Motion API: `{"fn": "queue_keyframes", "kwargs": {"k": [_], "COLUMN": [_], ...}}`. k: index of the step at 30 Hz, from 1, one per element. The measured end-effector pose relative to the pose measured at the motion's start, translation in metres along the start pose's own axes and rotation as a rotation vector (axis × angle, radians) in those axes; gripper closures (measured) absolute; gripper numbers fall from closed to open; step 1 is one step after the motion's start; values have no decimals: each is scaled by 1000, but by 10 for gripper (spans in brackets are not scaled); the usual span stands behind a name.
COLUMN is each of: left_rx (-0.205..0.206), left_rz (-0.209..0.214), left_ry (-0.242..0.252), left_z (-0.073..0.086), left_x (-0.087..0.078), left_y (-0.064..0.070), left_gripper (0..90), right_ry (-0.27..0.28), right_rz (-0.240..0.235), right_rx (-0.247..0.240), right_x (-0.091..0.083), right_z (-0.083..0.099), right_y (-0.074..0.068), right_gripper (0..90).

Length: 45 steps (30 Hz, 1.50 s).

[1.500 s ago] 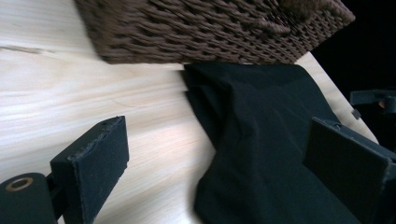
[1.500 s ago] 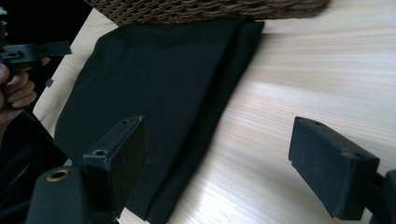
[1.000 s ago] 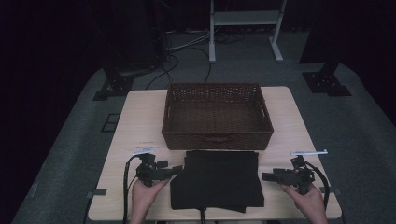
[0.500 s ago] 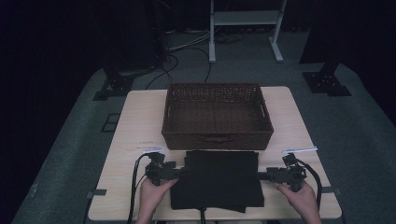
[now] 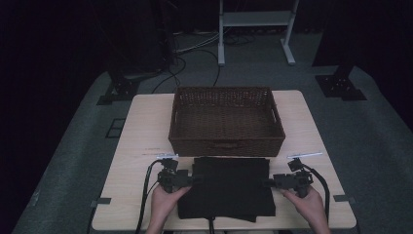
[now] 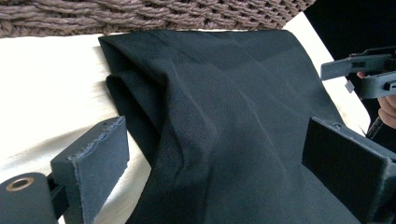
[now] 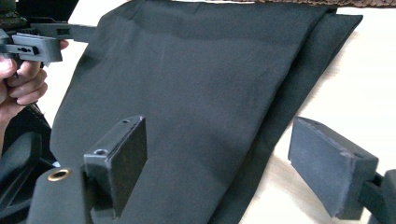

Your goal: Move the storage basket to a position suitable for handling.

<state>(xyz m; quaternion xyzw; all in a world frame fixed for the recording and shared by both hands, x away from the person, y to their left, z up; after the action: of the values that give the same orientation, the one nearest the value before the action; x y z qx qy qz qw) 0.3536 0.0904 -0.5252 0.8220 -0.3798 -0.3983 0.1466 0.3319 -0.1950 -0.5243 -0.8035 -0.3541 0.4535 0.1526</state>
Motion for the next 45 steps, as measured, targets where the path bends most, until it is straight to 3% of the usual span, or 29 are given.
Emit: {"fn": "queue_keyframes", "kwargs": {"k": [4,15,22,29,34,45], "left_rx": [15,0,10,17,24,35], "left_rz": [-22,-11,-6,-8,-4,38], "left_ry": [-17,-58,-80,-86,-91,-119], "left_z": [2,8,11,12,13,15], "left_x": [4,15,20,23,25,32], "left_y": [-1,1,4,6,8,15], "left_gripper": [63,68,114,136,161,350], "right_ry": [-8,-38,-51,-58,-66,-89], "right_rz": [9,22,15,-9,-1,5], "right_rx": [0,12,13,8,-7,-41], "right_x": [3,13,19,26,30,41], "right_z": [0,4,5,5,6,5], "right_y": [3,9,10,5,3,-4], "right_gripper": [188,201,224,297,359,539]}}
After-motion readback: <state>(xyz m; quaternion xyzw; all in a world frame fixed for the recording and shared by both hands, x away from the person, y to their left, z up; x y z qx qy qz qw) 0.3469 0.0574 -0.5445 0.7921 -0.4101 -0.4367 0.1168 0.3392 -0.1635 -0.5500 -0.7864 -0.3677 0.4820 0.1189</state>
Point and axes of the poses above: each handheld gripper's, and its own axes: x roughly forward along the jaws, z roughly out of its underside, y roughly to its right, the point moved 9 cm from there along x, roughly forward along the jaws, and after that the axes turned 3 degrees about y, right-handed, at the moved point
